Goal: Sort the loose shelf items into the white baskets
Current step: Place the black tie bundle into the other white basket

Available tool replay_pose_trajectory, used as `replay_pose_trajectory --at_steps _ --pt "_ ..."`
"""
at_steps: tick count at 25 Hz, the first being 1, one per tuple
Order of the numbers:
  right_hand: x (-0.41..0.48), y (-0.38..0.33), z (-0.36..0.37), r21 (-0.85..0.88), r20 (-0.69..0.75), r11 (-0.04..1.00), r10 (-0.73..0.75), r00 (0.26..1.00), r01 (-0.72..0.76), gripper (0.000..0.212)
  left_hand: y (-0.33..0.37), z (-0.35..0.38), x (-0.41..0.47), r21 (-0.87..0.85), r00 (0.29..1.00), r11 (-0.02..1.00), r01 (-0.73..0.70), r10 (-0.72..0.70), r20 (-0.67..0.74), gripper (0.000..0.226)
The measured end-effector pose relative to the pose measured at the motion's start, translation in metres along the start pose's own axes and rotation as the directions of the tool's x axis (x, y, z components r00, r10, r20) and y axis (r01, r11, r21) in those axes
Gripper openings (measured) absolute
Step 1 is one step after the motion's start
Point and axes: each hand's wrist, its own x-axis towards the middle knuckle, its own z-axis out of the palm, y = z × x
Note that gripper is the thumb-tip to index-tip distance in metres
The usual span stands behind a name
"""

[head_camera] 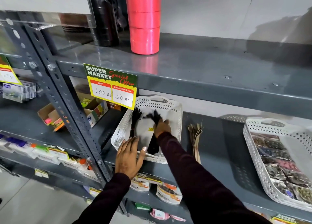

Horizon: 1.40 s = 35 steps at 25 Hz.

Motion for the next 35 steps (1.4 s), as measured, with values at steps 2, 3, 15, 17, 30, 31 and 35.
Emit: replay_pose_trajectory --at_steps 2,3,15,17,30,31,35 --pt "-0.001 0.004 0.026 -0.098 0.106 0.994 0.060 0.993 -0.050 0.044 -0.001 0.001 0.000 -0.005 1.000 1.000 0.008 -0.008 -0.004 0.072" --pt "-0.002 0.004 0.029 -0.122 0.111 0.990 0.077 0.991 -0.064 0.043 -0.001 0.001 0.000 -0.004 1.000 1.000 0.008 -0.008 -0.010 0.072" --pt "-0.046 0.151 -0.030 -0.061 -0.083 0.962 0.261 0.962 -0.266 0.046 0.002 0.002 -0.001 0.000 0.997 1.000 0.003 -0.003 -0.079 0.070" --pt "-0.036 0.142 -0.036 0.064 -0.136 0.964 0.264 0.955 -0.257 0.040 0.002 0.001 -0.001 0.000 0.997 1.000 0.002 -0.002 -0.074 0.071" --pt "-0.012 0.115 -0.065 0.229 -0.190 0.931 0.329 0.925 -0.284 0.045 0.002 0.000 -0.002 -0.001 0.998 1.000 0.026 -0.026 -0.051 0.071" --pt "-0.015 0.107 -0.076 0.221 -0.278 0.947 0.289 0.916 -0.232 0.043 0.002 0.001 -0.001 -0.004 0.999 1.000 0.029 -0.029 -0.045 0.071" --pt "-0.034 0.060 -0.100 0.093 -0.495 0.994 -0.011 0.869 0.065 0.051 -0.002 0.003 -0.001 -0.001 0.999 1.000 0.012 -0.013 -0.046 0.069"
